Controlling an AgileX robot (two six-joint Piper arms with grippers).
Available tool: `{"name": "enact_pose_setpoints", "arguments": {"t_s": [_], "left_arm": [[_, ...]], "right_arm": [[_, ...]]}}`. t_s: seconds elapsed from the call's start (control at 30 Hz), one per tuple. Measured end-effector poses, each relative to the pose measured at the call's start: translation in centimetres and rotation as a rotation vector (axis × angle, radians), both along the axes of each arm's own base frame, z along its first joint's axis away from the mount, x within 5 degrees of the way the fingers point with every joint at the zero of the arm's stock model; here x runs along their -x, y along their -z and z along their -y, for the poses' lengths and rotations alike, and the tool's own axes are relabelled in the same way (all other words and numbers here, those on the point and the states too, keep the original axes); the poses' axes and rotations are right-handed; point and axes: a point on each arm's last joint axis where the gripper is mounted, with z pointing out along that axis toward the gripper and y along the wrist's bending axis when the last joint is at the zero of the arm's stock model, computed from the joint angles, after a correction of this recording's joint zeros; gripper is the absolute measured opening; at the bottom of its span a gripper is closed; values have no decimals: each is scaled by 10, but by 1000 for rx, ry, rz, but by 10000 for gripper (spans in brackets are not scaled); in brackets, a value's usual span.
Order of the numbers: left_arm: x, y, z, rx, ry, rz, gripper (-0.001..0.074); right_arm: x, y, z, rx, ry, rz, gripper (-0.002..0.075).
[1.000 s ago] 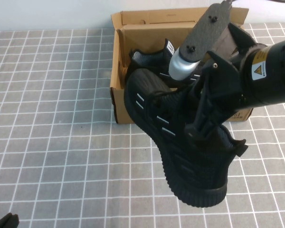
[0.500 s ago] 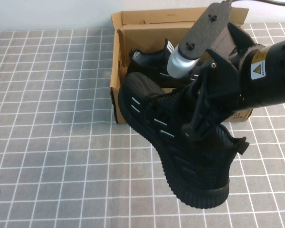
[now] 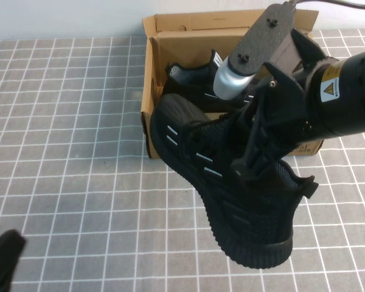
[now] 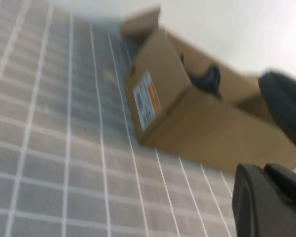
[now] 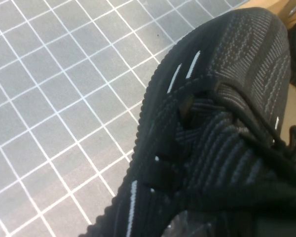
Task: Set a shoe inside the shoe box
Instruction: Hand over the shoe
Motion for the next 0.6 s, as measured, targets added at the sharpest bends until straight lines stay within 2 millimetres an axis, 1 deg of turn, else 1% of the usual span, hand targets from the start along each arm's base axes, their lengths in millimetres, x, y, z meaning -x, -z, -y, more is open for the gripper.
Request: {"name": "enact_pose_setpoints", "arguments": {"t_s": [0.13, 0.23, 0.33, 0.47, 0.6], "left_arm": [[-14, -26, 11, -69, 105, -136, -1], [-30, -45, 21, -179, 207, -211, -1], [-51, -66, 30, -283, 318, -260, -1], [-78, -93, 45, -391, 491, -266, -1], [-104, -119, 62, -470, 712, -187, -1]], "right_arm": [[1, 0, -1, -13, 3, -13, -3], [1, 0, -1, -21, 16, -26, -3], [1, 1, 0, -21, 23, -41, -3], [2, 2, 0, -16, 32, -64, -3], [4, 4, 1, -10, 50, -105, -3]]}}
